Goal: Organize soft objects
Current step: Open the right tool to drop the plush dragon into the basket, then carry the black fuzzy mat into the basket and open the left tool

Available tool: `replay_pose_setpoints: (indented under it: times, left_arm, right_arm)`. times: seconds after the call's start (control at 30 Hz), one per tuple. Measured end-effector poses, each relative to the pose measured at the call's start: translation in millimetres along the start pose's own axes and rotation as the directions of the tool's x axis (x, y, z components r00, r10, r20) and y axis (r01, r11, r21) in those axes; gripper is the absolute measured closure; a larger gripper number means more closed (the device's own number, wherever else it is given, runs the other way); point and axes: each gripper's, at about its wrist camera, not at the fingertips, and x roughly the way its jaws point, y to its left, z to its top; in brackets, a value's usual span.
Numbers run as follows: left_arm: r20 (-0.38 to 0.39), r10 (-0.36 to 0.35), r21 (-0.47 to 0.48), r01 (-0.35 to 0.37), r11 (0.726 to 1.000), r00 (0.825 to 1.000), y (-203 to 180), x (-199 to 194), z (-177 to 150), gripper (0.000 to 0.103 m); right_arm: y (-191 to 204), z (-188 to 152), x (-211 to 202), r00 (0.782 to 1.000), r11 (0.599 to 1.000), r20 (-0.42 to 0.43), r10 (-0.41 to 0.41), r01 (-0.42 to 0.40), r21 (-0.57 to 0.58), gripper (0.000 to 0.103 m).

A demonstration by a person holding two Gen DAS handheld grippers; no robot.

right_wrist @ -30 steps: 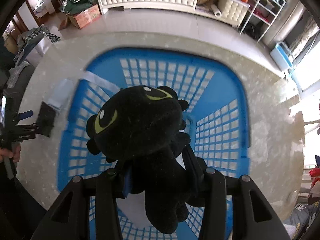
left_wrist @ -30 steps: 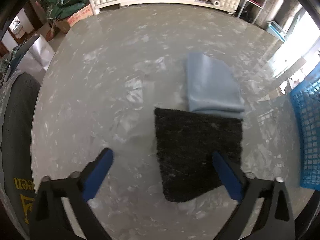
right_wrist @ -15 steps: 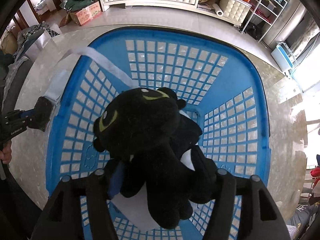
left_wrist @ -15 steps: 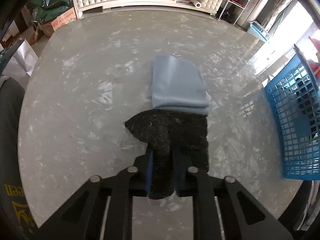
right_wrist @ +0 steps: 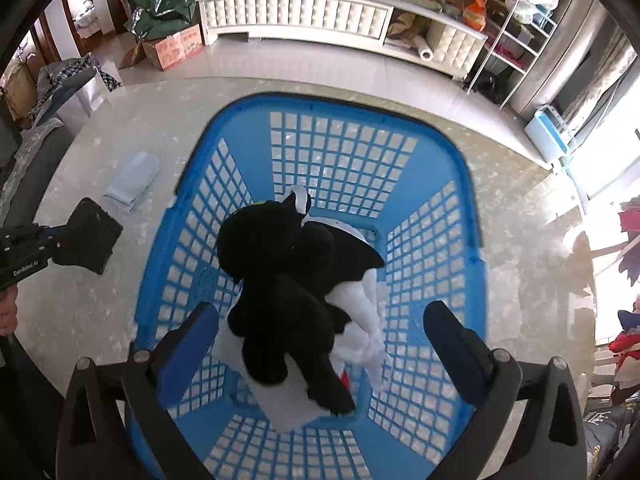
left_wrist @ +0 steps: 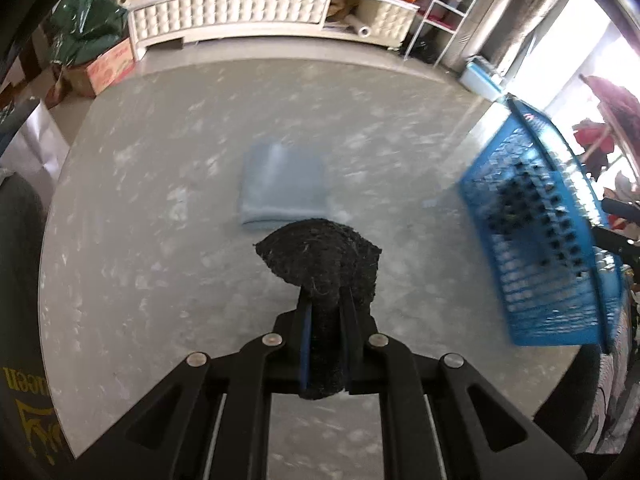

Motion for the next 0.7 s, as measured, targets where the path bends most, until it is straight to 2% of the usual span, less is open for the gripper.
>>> replay_pose_setpoints:
  times: [0.2, 0.37, 0.5, 0.6, 0.7]
  left_arm:
    - [0.02, -0.026, 0.019, 0.026, 0.999, 0.999, -24.4, -22.4, -9.7, 0.093]
    - [0.037, -0.038, 0.024, 0.037, 0.999, 0.999, -41.3, -44.3, -16.4, 0.093]
    - [0.07, -0.049, 0.043, 0.047, 0.998, 0.996, -61.0, -66.7, -18.5, 0.093]
    - [0.098, -0.071, 0.06, 0.065, 0.996, 0.993, -79.2, -85.7, -18.0, 0.093]
    - [0.121, -0.075, 0.095, 0.064, 0.993, 0.99, -99.8, -101.7, -15.5, 0.093]
  right_arm:
    - [-20.1, -20.4, -31.8, 0.998, 1.0, 0.06, -0.007, 0.005, 0.024, 0.0]
    - [-40.1, -43.2, -40.4, 0.996, 0.998, 0.092, -0.023, 0.018, 0.058, 0.0]
    - [-52.9, -62.7, -48.5, 0.991, 0.991, 0.107, -0.085, 0.072, 0.116, 0.0]
    - [-56.8, -69.9, -54.9, 0.992, 0.986, 0.117, -0.048, 0.028, 0.165, 0.0]
    - [-59.2, -79.2, -61.6, 0.991, 0.983, 0.129, -0.042, 0.018, 0.181, 0.0]
